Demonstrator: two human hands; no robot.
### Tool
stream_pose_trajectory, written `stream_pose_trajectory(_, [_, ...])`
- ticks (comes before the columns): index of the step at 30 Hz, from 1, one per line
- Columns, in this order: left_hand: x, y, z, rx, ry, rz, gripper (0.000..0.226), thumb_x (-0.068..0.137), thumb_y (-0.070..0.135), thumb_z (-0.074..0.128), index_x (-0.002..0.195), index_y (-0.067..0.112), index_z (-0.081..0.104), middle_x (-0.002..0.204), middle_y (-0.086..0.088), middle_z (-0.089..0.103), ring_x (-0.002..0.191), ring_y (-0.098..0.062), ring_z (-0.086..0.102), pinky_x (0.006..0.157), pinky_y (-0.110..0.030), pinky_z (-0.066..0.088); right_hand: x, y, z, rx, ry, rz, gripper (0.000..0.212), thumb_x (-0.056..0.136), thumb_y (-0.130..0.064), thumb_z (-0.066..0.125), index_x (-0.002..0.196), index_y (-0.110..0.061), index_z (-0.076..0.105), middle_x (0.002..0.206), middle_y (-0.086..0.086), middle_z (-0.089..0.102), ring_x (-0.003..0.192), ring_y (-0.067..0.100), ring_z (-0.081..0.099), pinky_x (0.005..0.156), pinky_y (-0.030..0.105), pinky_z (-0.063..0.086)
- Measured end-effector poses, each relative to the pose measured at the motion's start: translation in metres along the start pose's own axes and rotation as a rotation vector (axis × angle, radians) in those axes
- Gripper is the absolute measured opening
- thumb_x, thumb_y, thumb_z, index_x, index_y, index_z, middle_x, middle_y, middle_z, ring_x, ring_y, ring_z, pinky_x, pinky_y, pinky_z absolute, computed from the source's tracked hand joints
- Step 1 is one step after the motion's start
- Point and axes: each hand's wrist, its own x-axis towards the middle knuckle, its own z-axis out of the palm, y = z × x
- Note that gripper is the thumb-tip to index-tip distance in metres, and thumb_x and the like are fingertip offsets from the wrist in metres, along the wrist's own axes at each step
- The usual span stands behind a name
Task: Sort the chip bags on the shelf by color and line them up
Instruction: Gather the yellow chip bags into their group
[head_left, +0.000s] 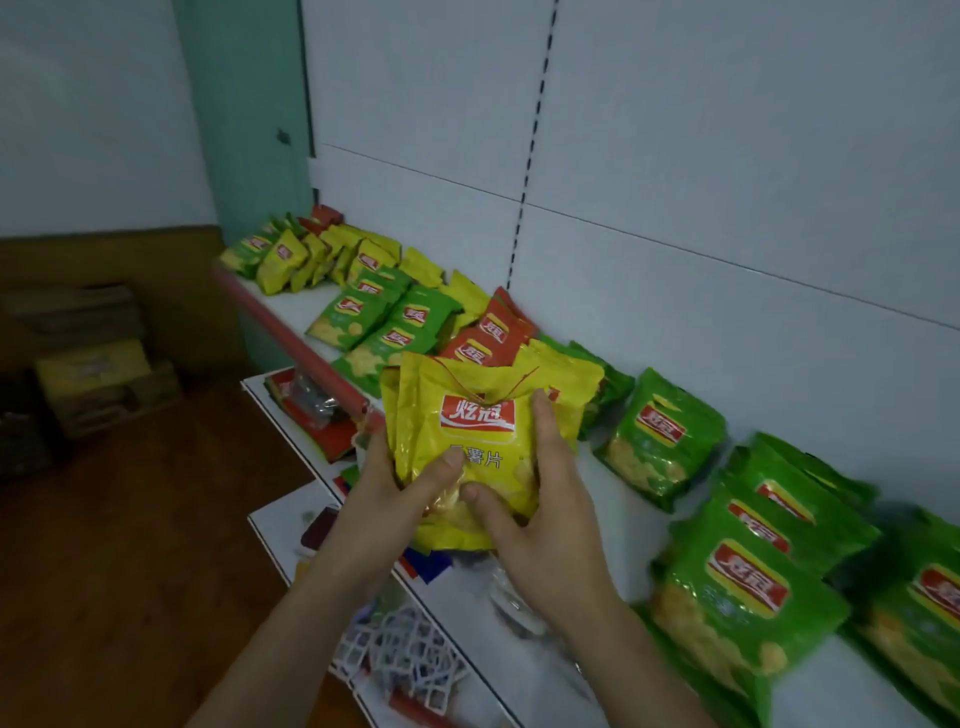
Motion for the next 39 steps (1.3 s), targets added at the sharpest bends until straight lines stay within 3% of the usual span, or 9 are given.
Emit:
stream_pose_trajectory(3, [0.024,0.006,-0.029,-0.014,0.07,0.01,0.078,0.081,0.049,0.088,0.147,0.04,0.048,0.131,0.008,0.072,0.115,-0.02,0.073,0.093,-0.049,0.062,0.027,-0.004,0.034,0.009,-0.014,-0.037,0.101,0.098,-0.045,0.072,0.162,-0.056,-0.005,0.161,-0.034,0.025,0.149,-0.003,0.035,0.108,0.014,0.04])
stream_pose_trajectory(6, [0.052,0.014,-0.057,-0.019,0.107,0.02,0.066,0.085,0.038,0.081,0.143,0.036,0.05,0.128,0.006,0.074,0.111,-0.019,0.075,0.089,-0.045,0.063,0.058,-0.002,0.068,0.015,-0.045,-0.082,0.085,0.105,-0.051,0.058,0.164,-0.053,-0.003,0.167,-0.021,0.029,0.149,0.0,0.036,0.11,0.02,0.041])
stream_pose_trajectory(13, [0.122,0.043,-0.124,0.001,0.225,0.023,0.056,0.087,0.03,0.078,0.138,0.033,0.053,0.121,0.005,0.077,0.104,-0.02,0.077,0.075,-0.034,0.065,0.147,0.007,0.155,0.056,-0.127,-0.132,0.078,0.11,-0.036,0.052,0.164,-0.052,-0.002,0.172,-0.018,0.019,0.146,-0.018,0.022,0.102,-0.005,0.024])
stream_pose_trajectory(18, [0.173,0.063,-0.177,0.005,0.325,0.058,0.058,0.085,0.029,0.081,0.137,0.029,0.054,0.123,0.002,0.076,0.102,-0.02,0.078,0.07,-0.032,0.064,0.214,0.005,0.206,0.015,-0.128,-0.22,0.08,0.107,-0.043,0.052,0.164,-0.054,-0.003,0.168,-0.01,0.025,0.144,0.001,0.035,0.098,0.006,0.035])
stream_pose_trajectory(23, [0.214,0.066,-0.236,0.034,0.403,0.068,0.068,0.079,0.035,0.085,0.138,0.029,0.053,0.126,0.0,0.075,0.105,-0.022,0.077,0.078,-0.039,0.065,0.257,0.001,0.262,-0.018,-0.196,-0.328,0.069,0.109,-0.046,0.05,0.16,-0.062,0.006,0.169,-0.01,0.018,0.141,-0.019,0.023,0.099,0.013,0.038])
stream_pose_trajectory(26, [0.245,0.067,-0.268,0.029,0.414,0.082,0.067,0.081,0.049,0.077,0.14,0.03,0.053,0.128,0.003,0.073,0.106,-0.016,0.076,0.078,-0.033,0.064,0.283,0.0,0.293,-0.032,-0.197,-0.325,0.065,0.109,-0.044,0.053,0.157,-0.065,0.014,0.159,-0.019,0.019,0.126,-0.04,0.0,0.089,-0.009,0.027])
stream_pose_trajectory(29, [0.279,0.071,-0.299,0.016,0.381,0.091,0.052,0.09,0.056,0.06,0.137,0.033,0.055,0.124,0.009,0.073,0.102,-0.007,0.075,0.073,-0.024,0.062,0.309,0.0,0.327,-0.018,-0.155,-0.291,0.065,0.108,-0.039,0.058,0.158,-0.06,0.022,0.16,-0.016,0.028,0.133,-0.027,0.025,0.095,-0.006,0.031])
stream_pose_trajectory(31, [0.303,0.075,-0.321,-0.009,0.343,0.078,0.049,0.091,0.058,0.06,0.135,0.036,0.057,0.125,0.008,0.074,0.106,-0.01,0.075,0.081,-0.032,0.063,0.326,-0.002,0.35,-0.02,-0.12,-0.235,0.066,0.107,-0.038,0.06,0.161,-0.053,0.025,0.16,-0.013,0.033,0.138,-0.009,0.037,0.104,0.005,0.036])
stream_pose_trajectory(39, [0.386,0.094,-0.396,0.016,0.119,0.058,0.063,0.084,0.065,0.063,0.141,0.039,0.054,0.129,0.009,0.073,0.113,-0.016,0.074,0.096,-0.046,0.061,0.368,-0.021,0.414,-0.067,0.068,-0.076,0.074,0.106,-0.033,0.062,0.162,-0.055,0.019,0.155,-0.016,0.041,0.139,-0.011,0.038,0.104,0.004,0.033])
